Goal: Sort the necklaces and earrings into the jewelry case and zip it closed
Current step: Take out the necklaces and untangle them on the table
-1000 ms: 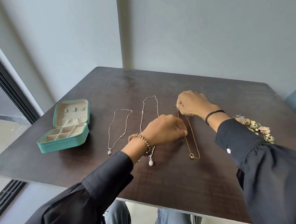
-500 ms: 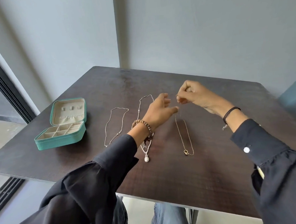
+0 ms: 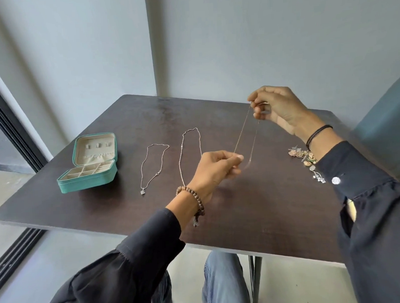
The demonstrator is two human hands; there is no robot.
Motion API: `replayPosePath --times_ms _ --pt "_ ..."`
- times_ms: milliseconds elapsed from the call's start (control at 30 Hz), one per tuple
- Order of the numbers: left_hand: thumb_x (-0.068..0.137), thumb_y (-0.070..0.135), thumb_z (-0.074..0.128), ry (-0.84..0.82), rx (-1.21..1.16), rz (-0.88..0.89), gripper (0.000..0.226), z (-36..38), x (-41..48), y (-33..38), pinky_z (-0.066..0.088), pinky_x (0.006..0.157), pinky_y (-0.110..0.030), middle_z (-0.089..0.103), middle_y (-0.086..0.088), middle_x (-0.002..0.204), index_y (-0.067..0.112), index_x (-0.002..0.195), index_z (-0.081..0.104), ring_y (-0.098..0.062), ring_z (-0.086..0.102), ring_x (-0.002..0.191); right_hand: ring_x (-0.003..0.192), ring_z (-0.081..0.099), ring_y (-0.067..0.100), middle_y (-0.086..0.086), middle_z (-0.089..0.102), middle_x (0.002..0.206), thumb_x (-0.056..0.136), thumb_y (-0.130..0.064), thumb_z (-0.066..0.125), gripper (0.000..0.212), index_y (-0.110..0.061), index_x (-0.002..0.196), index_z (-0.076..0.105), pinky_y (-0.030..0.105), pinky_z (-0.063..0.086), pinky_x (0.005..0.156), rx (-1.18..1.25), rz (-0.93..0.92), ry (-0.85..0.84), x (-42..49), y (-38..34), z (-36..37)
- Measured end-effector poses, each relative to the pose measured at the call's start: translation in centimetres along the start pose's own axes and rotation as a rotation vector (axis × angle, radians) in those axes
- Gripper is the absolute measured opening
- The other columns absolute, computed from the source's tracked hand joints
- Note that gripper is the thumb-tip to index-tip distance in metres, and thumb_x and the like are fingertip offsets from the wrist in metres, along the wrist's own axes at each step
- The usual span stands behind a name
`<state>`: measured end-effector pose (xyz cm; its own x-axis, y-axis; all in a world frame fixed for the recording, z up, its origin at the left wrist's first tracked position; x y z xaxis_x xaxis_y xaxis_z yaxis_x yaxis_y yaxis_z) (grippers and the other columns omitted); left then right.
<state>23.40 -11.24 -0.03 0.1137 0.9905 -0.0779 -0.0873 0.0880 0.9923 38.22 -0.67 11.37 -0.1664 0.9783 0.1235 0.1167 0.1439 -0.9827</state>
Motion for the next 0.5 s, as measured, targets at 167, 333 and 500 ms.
replayPosePath --times_ms 167,333,500 --pt "0.09 0.003 0.073 -0.006 -0.175 -0.02 0.005 0.3 -2.3 -0.6 0.048 0.064 -0.027 0.056 -0.008 0.071 0.001 0.092 0.07 -0.018 0.051 0.061 0.066 0.054 0.013 0.005 0.065 0.081 0.09 -0.001 0.056 0.018 -0.003 0.092 0.074 0.023 0.048 0.062 -0.034 -0.018 0.038 -0.8 -1.7 -0.8" --pt "0.086 0.004 0.077 0.045 -0.223 -0.031 0.012 -0.3 -3.4 -1.7 0.06 0.082 -0.032 0.066 -0.008 0.074 -0.003 0.095 0.073 -0.015 0.061 0.067 0.072 0.057 0.012 0.007 0.067 0.091 0.093 -0.001 0.06 0.017 0.001 0.102 0.074 0.02 0.045 0.061 -0.1 -0.075 0.031 -1.6 -3.5 -0.8" --pt "0.085 0.001 0.078 0.063 -0.225 -0.049 0.006 -0.5 -4.7 -2.7 0.062 0.073 -0.025 0.072 -0.01 0.077 0.001 0.089 0.073 -0.016 0.071 0.069 0.074 0.06 0.009 0.005 0.069 0.093 0.094 -0.001 0.062 0.019 0.001 0.108 0.075 0.018 0.045 0.06 -0.163 -0.143 0.048 -2.3 -4.9 -0.9"
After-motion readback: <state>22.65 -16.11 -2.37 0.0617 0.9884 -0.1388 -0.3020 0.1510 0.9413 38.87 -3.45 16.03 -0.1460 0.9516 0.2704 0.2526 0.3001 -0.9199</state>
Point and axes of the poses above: each hand's wrist, its own x-axis towards the middle knuckle, its own z-axis out of the palm, y = z × x, the point moved 10 cm from there along x, towards the middle knuckle
